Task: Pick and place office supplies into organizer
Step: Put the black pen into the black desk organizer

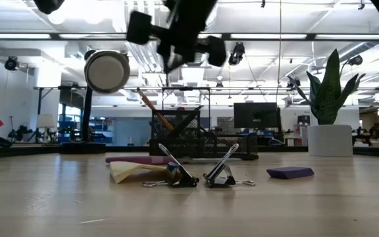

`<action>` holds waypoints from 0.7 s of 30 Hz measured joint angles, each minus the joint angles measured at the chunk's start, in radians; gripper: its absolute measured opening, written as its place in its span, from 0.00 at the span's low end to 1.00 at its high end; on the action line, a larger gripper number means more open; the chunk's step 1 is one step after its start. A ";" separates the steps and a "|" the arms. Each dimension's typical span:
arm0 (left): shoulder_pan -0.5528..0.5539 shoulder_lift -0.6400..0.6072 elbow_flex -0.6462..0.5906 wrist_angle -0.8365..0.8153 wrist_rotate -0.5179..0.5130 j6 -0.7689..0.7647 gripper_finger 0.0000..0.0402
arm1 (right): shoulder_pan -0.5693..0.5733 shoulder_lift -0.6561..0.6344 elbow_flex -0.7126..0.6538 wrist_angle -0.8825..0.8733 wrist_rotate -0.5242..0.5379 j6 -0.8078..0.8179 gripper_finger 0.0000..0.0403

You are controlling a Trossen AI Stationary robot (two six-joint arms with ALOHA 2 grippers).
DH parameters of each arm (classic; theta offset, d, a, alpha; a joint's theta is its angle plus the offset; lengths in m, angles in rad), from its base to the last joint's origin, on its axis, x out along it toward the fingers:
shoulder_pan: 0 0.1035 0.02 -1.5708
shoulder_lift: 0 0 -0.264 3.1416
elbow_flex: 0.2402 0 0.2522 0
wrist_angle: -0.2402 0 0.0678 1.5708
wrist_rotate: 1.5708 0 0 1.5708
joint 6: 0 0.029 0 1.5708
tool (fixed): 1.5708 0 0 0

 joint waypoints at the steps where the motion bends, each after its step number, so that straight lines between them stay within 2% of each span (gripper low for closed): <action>1: 0.000 -0.001 -0.006 -0.001 -0.008 0.015 0.45 | -0.002 0.000 -0.001 -0.042 0.011 0.051 0.05; 4: 0.000 -0.001 -0.026 -0.001 -0.049 0.066 0.45 | -0.012 -0.001 -0.003 -0.077 0.022 0.133 0.05; 8: 0.000 -0.011 -0.047 -0.004 -0.105 0.139 0.45 | -0.036 0.002 -0.010 -0.071 0.058 0.149 0.05; 13: 0.001 -0.011 -0.047 -0.001 -0.112 0.234 0.45 | -0.063 0.002 -0.026 -0.058 0.097 0.221 0.05; 21: 0.002 -0.004 -0.050 -0.003 -0.171 0.339 0.45 | -0.071 0.006 -0.183 0.162 0.098 0.277 0.05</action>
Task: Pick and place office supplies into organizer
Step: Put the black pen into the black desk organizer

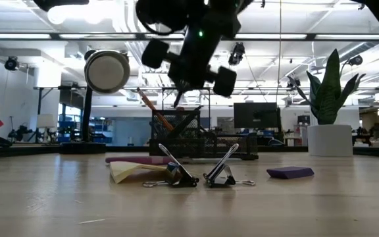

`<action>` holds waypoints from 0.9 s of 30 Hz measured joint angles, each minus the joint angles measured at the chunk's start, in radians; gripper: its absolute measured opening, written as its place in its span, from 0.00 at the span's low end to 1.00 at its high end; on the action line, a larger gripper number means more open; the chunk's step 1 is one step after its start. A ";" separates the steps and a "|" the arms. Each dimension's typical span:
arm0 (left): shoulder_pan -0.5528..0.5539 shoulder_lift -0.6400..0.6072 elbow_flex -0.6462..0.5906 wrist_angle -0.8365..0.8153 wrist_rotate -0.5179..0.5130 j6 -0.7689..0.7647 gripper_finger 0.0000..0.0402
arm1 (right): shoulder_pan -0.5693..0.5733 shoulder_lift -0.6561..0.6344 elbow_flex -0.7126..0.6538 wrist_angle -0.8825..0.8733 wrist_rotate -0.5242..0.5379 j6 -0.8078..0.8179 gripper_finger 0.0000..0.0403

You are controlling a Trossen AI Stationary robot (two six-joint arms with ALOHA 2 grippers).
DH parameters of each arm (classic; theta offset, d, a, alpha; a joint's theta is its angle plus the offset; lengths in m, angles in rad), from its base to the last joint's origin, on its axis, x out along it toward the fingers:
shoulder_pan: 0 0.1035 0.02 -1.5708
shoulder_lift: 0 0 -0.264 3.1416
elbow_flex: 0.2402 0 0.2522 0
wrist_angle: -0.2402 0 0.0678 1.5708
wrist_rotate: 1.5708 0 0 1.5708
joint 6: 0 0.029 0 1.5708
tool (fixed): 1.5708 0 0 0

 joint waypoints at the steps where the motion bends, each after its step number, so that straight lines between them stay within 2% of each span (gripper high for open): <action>1: 0.000 0.000 -0.002 0.000 -0.001 0.016 0.45 | 0.000 0.000 -0.019 0.022 0.000 -0.007 0.05; 5: 0.000 0.000 -0.021 0.001 -0.001 0.065 0.45 | 0.000 0.000 -0.074 0.104 -0.009 -0.027 0.05; 12: 0.000 0.000 -0.076 0.000 -0.001 0.064 0.45 | 0.000 0.000 -0.126 0.158 -0.014 -0.080 0.05; 19: 0.000 0.003 -0.077 0.002 -0.015 0.064 0.45 | -0.001 0.000 -0.164 0.203 -0.040 -0.105 0.06; 23: 0.000 0.031 -0.077 0.003 -0.032 0.061 0.45 | -0.001 0.000 -0.172 0.291 -0.126 -0.180 0.06; 27: 0.000 0.059 -0.077 0.004 -0.044 0.057 0.45 | 0.009 0.000 -0.165 0.344 -0.163 -0.288 0.09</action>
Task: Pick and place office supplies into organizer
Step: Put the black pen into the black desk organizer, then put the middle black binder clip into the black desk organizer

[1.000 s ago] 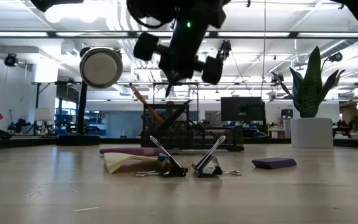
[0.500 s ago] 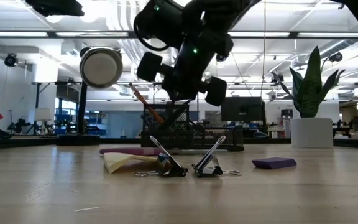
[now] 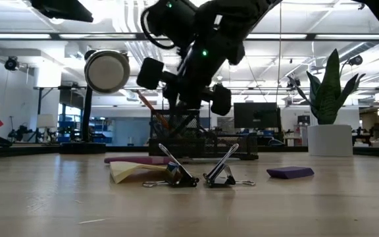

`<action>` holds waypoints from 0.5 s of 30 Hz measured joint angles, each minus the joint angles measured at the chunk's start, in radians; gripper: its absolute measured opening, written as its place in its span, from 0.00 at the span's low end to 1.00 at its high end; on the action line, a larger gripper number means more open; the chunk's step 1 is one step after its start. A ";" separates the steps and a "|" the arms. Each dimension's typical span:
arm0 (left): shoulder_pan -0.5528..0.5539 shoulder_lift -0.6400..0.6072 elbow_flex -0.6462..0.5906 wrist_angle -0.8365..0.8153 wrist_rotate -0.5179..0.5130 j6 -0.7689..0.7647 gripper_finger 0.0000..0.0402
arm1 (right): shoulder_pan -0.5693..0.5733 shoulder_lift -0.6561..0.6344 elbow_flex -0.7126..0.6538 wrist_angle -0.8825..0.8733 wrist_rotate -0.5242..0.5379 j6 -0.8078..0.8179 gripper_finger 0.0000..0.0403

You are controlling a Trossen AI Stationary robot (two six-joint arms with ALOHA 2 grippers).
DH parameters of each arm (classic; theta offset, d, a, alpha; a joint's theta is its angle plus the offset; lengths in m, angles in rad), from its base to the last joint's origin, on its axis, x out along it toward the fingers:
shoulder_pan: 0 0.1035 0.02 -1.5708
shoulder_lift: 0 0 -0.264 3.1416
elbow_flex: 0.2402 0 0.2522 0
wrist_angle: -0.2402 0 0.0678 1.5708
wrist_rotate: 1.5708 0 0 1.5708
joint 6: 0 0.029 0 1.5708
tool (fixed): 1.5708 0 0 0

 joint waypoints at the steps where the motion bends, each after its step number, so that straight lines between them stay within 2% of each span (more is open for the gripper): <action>1: 0.000 0.008 0.001 0.000 -0.001 -0.002 0.45 | 0.003 0.000 0.007 0.000 -0.013 -0.020 0.10; 10: 0.000 0.071 0.010 0.059 -0.018 -0.003 0.45 | 0.031 -0.002 0.022 -0.015 -0.036 -0.081 0.31; 15: 0.000 0.097 0.010 0.092 -0.028 -0.005 0.45 | 0.047 -0.054 0.022 -0.021 -0.032 -0.183 0.39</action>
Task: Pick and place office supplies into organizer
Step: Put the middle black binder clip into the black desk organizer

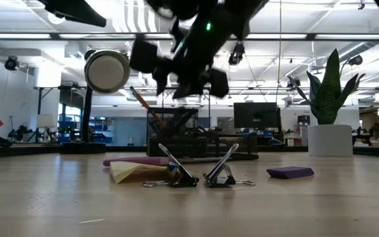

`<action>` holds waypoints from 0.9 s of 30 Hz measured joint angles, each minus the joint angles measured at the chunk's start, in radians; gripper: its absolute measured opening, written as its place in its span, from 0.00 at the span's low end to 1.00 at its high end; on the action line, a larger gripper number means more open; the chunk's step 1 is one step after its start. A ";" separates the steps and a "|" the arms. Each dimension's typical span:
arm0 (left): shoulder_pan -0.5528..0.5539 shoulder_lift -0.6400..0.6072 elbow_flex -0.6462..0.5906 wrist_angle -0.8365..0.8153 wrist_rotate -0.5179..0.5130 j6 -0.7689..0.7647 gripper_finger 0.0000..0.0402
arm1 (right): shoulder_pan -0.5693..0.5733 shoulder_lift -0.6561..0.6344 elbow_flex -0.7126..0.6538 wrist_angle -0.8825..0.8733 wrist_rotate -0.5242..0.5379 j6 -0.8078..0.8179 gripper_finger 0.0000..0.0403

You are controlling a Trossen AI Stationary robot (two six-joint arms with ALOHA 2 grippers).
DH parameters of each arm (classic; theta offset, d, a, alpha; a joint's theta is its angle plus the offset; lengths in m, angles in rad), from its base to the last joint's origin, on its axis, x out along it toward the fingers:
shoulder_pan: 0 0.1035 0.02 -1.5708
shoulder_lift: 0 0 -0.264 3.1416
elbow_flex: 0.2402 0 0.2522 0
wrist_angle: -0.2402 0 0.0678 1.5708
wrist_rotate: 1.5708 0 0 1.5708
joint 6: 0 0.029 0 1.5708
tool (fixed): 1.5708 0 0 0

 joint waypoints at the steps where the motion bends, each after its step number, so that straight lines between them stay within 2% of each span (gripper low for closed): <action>1: 0.000 0.001 0.000 0.020 -0.001 -0.002 0.45 | 0.002 -0.019 0.001 -0.017 0.001 -0.023 0.40; 4: 0.006 0.004 0.000 0.051 -0.001 -0.081 0.45 | 0.010 -0.082 0.001 -0.138 -0.013 -0.074 0.41; 8: 0.019 -0.002 -0.001 0.028 0.001 -0.197 0.45 | 0.032 -0.170 -0.013 -0.354 -0.171 -0.272 0.42; 10: 0.019 -0.004 -0.003 0.021 0.007 -0.232 0.45 | 0.048 -0.199 -0.041 -0.403 -0.294 -0.450 0.41; 12: 0.019 0.000 -0.003 0.022 0.028 -0.236 0.45 | 0.066 -0.217 -0.078 -0.419 -0.475 -0.620 0.40; 16: 0.019 0.019 -0.005 0.013 0.122 -0.278 0.45 | 0.114 -0.228 -0.121 -0.451 -0.819 -0.750 0.38; 18: 0.019 0.037 -0.006 -0.005 0.154 -0.326 0.45 | 0.147 -0.223 -0.128 -0.456 -0.882 -0.766 0.37; 22: 0.019 0.085 -0.007 -0.040 0.207 -0.437 0.45 | 0.202 -0.202 -0.130 -0.425 -0.900 -0.702 0.37; 27: 0.019 0.157 -0.006 -0.040 0.311 -0.499 0.45 | 0.211 -0.152 -0.138 -0.418 -0.992 -0.348 0.37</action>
